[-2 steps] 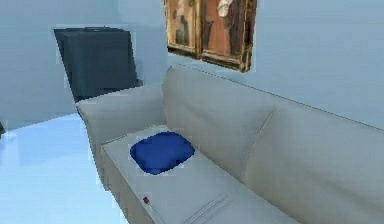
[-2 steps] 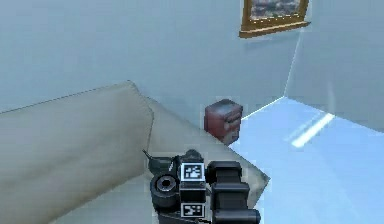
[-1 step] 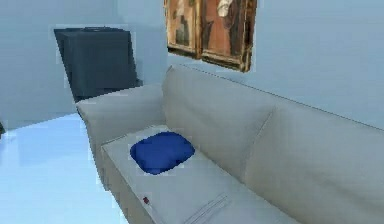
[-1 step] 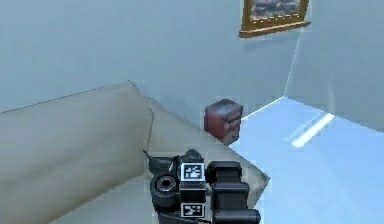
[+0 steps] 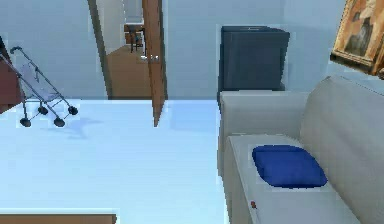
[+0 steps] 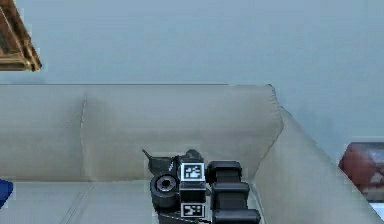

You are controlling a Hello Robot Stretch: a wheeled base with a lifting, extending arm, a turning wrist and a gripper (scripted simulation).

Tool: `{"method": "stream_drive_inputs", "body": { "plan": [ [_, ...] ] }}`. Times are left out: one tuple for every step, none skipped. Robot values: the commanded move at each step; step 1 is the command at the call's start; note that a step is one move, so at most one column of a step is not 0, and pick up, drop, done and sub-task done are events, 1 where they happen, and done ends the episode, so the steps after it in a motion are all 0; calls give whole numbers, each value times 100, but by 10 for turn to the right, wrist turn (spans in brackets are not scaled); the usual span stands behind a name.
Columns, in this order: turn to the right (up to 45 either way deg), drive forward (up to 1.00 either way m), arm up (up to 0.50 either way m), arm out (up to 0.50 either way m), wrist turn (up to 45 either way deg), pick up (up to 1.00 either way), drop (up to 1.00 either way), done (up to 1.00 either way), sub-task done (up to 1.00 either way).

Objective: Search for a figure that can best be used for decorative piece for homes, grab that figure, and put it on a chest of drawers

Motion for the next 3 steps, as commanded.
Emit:
{"method": "stream_drive_inputs", "body": {
  "plan": [
    [0, 75, 0, 0, 0, 0, 0, 0, 0],
    [-300, 0, 0, 0, 0, 0, 0, 0, 0],
    [0, 100, 0, 0, 0, 0, 0, 0, 0]
  ]
}}
